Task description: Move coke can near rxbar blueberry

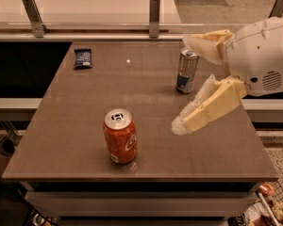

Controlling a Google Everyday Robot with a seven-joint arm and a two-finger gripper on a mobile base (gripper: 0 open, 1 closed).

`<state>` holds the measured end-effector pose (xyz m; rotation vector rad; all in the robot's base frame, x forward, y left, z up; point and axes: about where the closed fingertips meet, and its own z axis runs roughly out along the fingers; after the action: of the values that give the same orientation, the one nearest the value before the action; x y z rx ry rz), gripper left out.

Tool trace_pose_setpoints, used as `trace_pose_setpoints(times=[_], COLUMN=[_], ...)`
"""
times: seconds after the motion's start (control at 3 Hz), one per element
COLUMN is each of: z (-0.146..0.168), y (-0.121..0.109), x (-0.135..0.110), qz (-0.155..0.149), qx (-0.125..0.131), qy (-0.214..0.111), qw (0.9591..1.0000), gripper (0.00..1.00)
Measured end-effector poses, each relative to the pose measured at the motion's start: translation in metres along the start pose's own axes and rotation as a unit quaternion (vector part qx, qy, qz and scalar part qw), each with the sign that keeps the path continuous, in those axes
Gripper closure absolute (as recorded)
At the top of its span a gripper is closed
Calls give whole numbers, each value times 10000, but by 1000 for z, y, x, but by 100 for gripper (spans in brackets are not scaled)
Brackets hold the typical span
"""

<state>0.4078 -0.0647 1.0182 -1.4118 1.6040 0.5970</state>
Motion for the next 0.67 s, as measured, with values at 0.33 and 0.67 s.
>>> trace_pose_setpoints(times=[0.33, 0.67], z=[27, 27], y=[-5, -4], x=[-22, -28], qz=[81, 67], qx=[-49, -34], qy=[-621, -659], qw=[9980, 9978], gripper=[0, 0])
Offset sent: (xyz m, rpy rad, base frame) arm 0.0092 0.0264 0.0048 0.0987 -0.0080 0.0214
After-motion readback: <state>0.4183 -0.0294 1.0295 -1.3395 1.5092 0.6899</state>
